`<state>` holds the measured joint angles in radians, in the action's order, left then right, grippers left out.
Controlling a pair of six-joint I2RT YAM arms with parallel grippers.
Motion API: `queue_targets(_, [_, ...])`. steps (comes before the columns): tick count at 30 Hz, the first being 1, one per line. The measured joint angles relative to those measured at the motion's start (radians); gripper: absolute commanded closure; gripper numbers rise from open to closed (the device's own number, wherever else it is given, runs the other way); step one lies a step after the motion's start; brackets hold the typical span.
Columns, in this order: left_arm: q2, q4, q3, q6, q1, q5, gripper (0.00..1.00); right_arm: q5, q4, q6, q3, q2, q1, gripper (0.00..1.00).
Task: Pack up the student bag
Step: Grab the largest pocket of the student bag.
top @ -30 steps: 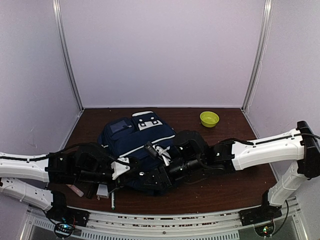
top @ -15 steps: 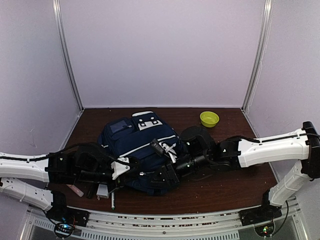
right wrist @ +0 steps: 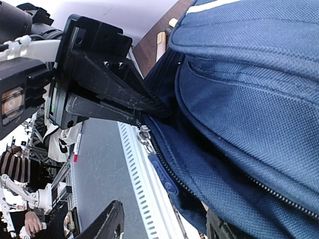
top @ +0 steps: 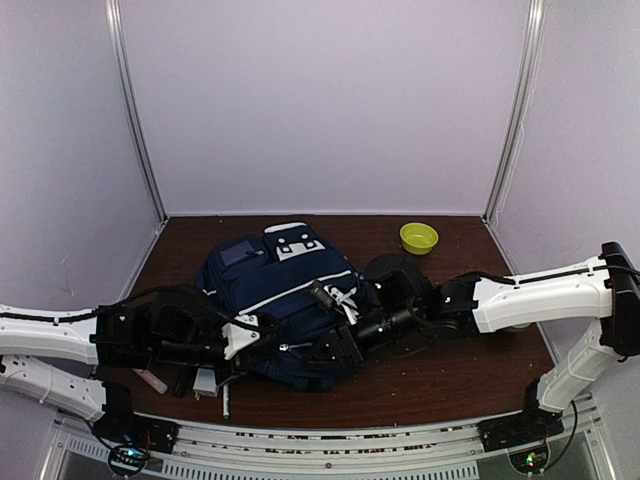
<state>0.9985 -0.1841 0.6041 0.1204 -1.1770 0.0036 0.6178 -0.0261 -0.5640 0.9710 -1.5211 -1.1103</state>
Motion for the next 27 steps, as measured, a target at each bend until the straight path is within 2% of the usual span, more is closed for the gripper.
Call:
queue_targets(11, [0.006, 0.003, 0.0, 0.0, 0.0, 0.002, 1.0, 0.1, 0.133, -0.05, 0.0, -0.039, 0.004, 0.55])
queue_targets(27, [0.029, 0.003, 0.01, -0.008, 0.0, 0.016, 1.0, 0.085, 0.145, -0.051, 0.017, -0.088, -0.006, 0.55])
